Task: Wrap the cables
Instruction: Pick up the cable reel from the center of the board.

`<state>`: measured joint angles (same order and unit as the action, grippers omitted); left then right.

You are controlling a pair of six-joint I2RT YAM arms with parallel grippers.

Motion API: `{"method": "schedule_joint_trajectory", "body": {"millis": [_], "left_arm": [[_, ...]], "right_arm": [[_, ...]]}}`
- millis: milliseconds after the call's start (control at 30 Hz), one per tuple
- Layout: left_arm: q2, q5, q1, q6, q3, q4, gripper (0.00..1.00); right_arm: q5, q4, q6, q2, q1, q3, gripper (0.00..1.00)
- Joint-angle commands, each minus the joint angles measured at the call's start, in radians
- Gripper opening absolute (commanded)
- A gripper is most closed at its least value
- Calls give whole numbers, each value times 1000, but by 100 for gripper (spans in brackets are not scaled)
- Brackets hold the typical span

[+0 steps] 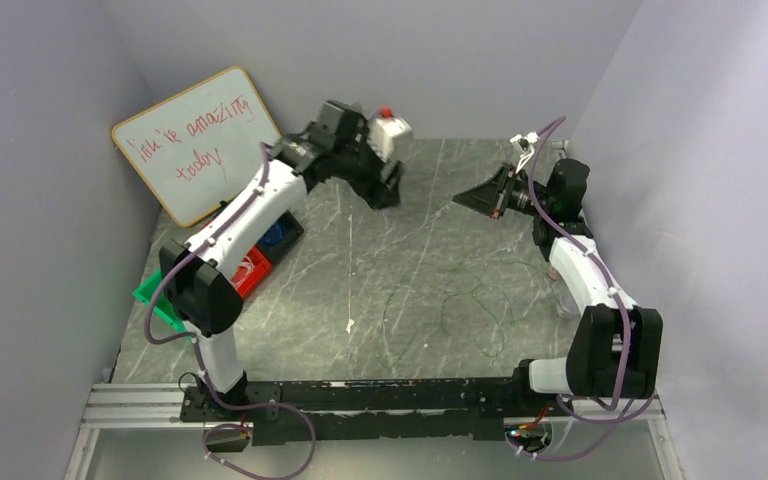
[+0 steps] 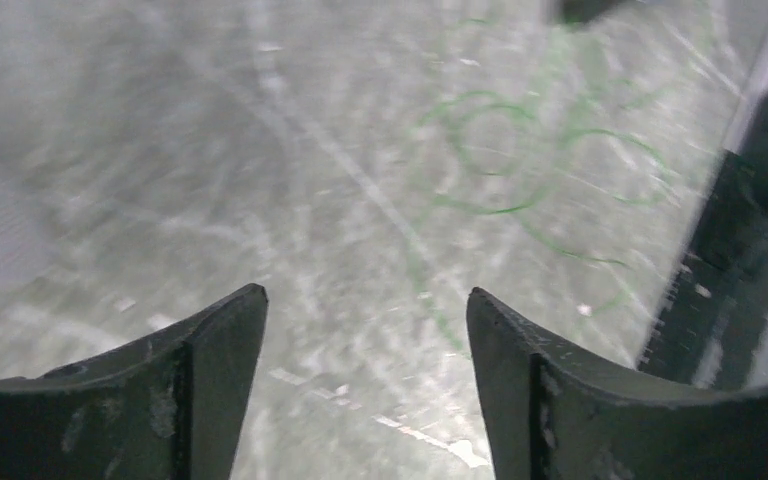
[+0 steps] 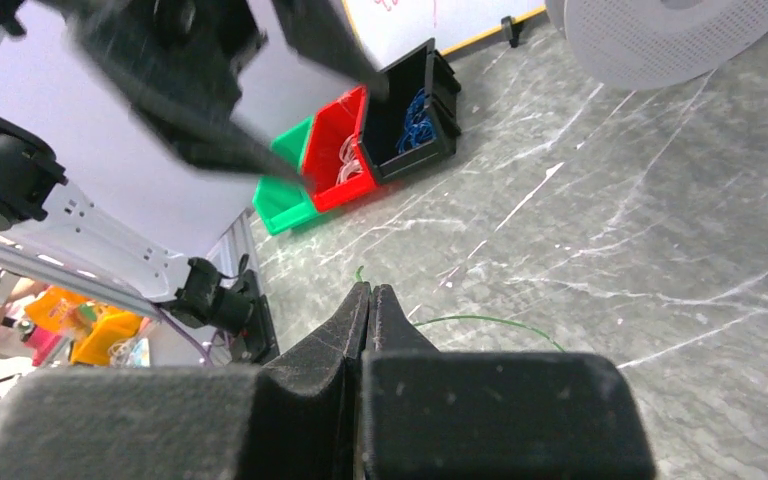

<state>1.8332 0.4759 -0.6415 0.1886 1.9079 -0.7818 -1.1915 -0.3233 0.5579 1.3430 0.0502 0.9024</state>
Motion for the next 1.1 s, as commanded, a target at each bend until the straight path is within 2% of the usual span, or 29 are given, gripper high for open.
{"method": "schedule_joint_trajectory", "body": {"millis": [0,133,233,333,467,633,800,1067], "left_arm": [[-54,-207,123,-74,90,64,83],[28,-429,199,-133,172,97,89],[119,-469,268,-180,225,124,91],[220,-424,336,-255,323,101,90],[332,-404,376,-273,429,98,89],[390,-412,376,-229,441,185,89],[445,-382,380,-246,503,183,89],[459,-339,382,-247,507,223,88]], "right_arm": [[46,-3,-42,-42,5,8,0],[57,10,-56,-40,5,9,0],[65,24,-74,-46,6,9,0],[70,32,-83,-57,5,6,0],[72,34,-90,-61,5,4,0],[71,35,-91,-56,4,4,0],[76,47,-103,-63,4,4,0],[80,50,-109,-62,4,6,0]]}}
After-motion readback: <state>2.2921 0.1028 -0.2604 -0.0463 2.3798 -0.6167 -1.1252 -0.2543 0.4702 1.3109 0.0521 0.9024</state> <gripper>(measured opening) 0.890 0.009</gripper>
